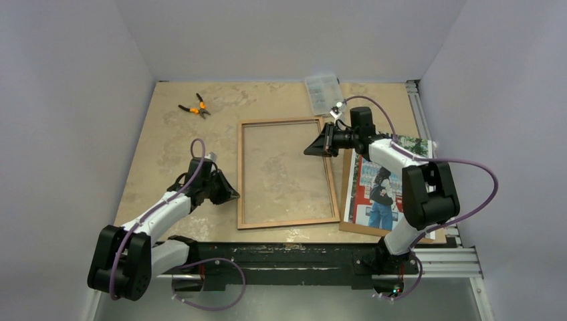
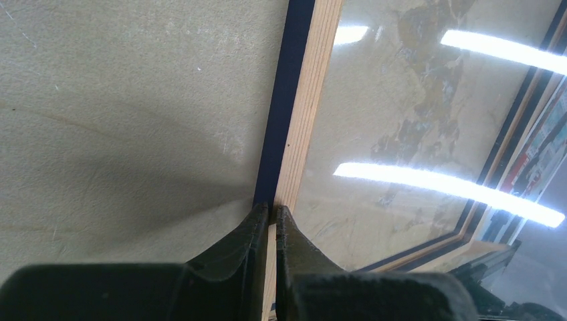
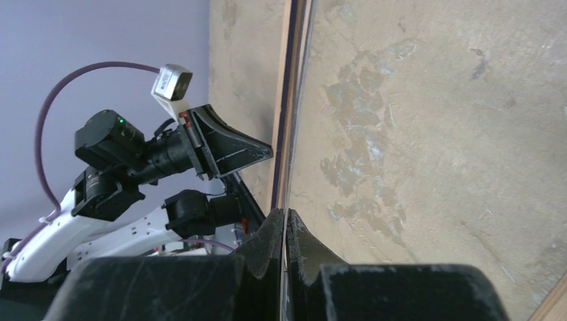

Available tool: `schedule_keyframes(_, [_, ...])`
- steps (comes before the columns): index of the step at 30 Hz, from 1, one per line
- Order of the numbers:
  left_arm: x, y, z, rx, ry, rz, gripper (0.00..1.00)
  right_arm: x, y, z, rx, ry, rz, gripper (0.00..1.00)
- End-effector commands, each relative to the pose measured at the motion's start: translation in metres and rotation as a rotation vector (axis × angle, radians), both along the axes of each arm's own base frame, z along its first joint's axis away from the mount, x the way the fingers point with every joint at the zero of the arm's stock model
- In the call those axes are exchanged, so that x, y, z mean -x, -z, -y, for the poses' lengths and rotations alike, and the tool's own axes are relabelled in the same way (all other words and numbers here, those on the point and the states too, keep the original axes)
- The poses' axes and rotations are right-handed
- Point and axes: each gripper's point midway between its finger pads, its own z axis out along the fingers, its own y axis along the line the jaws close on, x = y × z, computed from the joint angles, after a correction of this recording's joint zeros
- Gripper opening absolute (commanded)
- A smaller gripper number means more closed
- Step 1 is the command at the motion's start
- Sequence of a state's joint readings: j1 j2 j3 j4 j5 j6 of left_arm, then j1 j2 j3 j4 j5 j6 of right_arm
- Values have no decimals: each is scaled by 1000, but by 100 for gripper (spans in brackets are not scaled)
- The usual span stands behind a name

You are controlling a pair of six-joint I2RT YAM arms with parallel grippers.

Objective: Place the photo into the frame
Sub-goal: Adjust the photo frame item on the photo frame.

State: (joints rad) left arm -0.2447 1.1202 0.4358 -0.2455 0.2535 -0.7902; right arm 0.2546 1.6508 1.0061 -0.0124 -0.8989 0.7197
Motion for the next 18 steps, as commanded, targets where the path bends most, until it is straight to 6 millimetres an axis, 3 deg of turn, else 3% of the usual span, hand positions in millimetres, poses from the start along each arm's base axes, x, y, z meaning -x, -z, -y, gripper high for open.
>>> schedule_keyframes(1, [-3, -1, -4, -36, 9, 10, 7, 8, 14, 0, 47, -24, -4, 0])
schedule_keyframes(18, [-3, -1, -4, -42, 13, 10, 6, 7, 55, 3, 83, -8, -33, 1])
